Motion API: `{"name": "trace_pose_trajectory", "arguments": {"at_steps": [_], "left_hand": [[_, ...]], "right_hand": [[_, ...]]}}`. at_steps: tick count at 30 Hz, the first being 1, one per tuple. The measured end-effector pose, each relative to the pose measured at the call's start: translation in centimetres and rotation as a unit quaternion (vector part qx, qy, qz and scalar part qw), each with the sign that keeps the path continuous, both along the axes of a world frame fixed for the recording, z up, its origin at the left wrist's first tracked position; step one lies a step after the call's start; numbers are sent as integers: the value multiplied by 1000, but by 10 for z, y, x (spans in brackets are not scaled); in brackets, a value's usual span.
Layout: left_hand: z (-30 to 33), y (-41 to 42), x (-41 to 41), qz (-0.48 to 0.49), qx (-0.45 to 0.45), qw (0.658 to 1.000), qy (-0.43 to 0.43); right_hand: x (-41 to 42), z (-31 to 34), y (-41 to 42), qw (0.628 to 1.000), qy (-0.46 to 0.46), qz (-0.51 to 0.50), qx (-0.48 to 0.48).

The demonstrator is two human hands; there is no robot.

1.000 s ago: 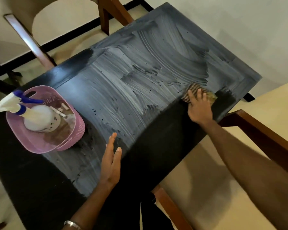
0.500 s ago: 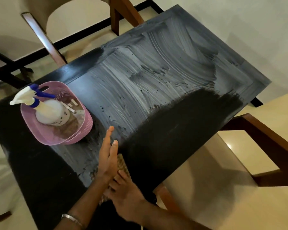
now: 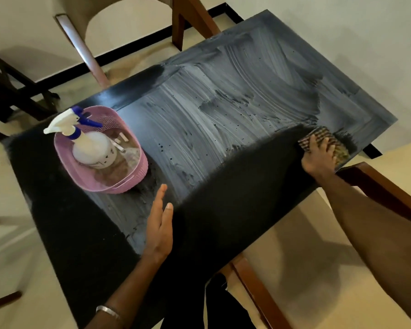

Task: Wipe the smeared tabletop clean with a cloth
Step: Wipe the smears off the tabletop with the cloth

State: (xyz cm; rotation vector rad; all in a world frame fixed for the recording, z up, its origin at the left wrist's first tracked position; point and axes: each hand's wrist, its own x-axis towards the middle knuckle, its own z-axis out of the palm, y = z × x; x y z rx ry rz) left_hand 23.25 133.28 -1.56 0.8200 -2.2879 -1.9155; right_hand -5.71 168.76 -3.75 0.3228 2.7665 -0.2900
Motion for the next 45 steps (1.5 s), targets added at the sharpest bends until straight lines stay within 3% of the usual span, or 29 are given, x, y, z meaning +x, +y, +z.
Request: {"name": "trace_pose_trajectory", "arguments": {"at_steps": [3,7,11,13,17,19,23,26,30,33,37,42,45], "left_hand": [[0,-9,7,10,-1,1000,-3],[1,-13,7,17,0,1000,12],[10,-18,3,21,9,999,25],[14,-23,3,14,-6,1000,16],[19,-28,5,9,4,1000,8],[20,-29,7,15,8,1000,7],[22,-21,14,18,-21,1000,1],[22,-12,22,22,-18,1000,0],[21,-6,32,51,-6,999,-4],[20,-4,44,90,24,996,-7],[24,-7,60,114,35,993,6],[32,-19,81,141,-19,989,-25],[34,-25,94,154,-33,987,-25]], "right_hand": [[26,-2,-54,998,37,60,-2],[123,0,-174,955,92,280,-27],[249,-4,-273,886,36,443,-135],[303,-7,-293,871,1,456,-185],[319,-15,-290,811,-13,574,-113],[282,-16,-271,821,36,559,-111],[166,-7,-180,922,103,369,-64],[92,-1,-90,971,93,220,-14],[70,-2,-50,995,38,90,-11],[104,0,-103,989,62,133,0],[212,4,-212,937,81,334,-62],[373,-2,-293,801,-14,590,-104],[394,-11,-284,724,11,682,-104]]}}
